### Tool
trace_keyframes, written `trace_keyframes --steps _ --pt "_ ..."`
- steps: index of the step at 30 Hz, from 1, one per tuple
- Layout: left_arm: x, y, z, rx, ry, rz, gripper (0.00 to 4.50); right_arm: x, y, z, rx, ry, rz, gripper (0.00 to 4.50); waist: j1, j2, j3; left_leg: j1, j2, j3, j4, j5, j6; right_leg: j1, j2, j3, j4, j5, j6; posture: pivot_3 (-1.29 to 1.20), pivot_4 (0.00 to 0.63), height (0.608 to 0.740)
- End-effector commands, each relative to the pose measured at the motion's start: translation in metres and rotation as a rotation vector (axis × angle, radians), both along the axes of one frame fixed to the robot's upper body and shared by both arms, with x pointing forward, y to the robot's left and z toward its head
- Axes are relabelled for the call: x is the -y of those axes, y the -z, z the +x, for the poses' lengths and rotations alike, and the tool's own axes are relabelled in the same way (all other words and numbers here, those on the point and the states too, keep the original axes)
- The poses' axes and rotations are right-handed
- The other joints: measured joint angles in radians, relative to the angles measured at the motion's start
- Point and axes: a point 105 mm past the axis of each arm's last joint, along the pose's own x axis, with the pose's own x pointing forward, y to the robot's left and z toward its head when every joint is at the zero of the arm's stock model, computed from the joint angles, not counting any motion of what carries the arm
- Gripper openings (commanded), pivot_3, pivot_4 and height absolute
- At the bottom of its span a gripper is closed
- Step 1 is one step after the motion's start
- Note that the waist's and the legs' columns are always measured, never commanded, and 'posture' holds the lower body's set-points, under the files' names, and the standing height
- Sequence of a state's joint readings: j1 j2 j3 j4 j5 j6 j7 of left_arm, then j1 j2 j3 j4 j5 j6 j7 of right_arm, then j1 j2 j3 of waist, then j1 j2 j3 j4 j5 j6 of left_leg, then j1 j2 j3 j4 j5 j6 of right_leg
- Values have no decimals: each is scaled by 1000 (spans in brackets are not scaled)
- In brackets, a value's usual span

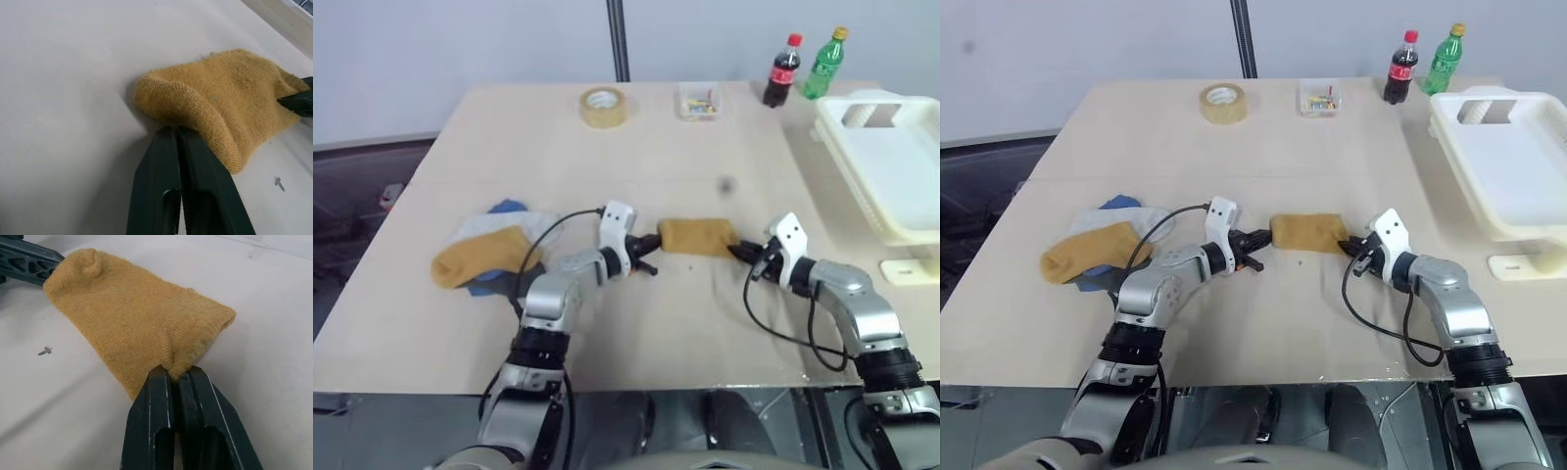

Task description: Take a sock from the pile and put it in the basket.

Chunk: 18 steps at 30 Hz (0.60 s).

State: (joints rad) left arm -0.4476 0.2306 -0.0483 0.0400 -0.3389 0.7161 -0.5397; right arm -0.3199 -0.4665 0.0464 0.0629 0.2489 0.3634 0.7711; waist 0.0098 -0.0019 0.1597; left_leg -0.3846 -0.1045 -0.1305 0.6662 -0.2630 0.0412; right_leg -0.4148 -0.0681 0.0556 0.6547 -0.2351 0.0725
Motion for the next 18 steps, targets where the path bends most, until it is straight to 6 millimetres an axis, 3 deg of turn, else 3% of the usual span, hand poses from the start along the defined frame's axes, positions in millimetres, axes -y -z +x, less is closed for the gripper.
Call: trace_keyframes --steps 1,6,11,15,18 --pt "-4 -11 -12 37 18 1 117 -7 -6 -12 5 -74 16 0 -1 0 0 0 0 0 0 0 0 0 0 0 0 0 0 0 150 739" --pt "-10 -17 -50 22 73 -32 117 -18 -17 -42 -29 -231 78 0 -4 0 0 -1 0 0 -1 0 0 0 0 0 -1 0 0 0 150 739" --pt "-16 -30 -55 35 10 -114 117 -20 -12 -48 -49 -261 75 0 0 0 0 1 0 0 -1 -1 0 1 -1 -1 0 0 0 0 150 739" --pt "-11 -25 -89 -66 158 -116 117 -21 -17 -52 -47 -309 79 0 -3 0 0 1 0 -1 0 -1 0 2 0 -2 0 0 0 0 150 739" --pt "-14 -19 -101 -121 189 -105 117 -20 -13 -56 -67 -343 47 0 -6 0 0 1 0 -1 0 -1 0 2 0 -1 -2 0 0 0 150 739"
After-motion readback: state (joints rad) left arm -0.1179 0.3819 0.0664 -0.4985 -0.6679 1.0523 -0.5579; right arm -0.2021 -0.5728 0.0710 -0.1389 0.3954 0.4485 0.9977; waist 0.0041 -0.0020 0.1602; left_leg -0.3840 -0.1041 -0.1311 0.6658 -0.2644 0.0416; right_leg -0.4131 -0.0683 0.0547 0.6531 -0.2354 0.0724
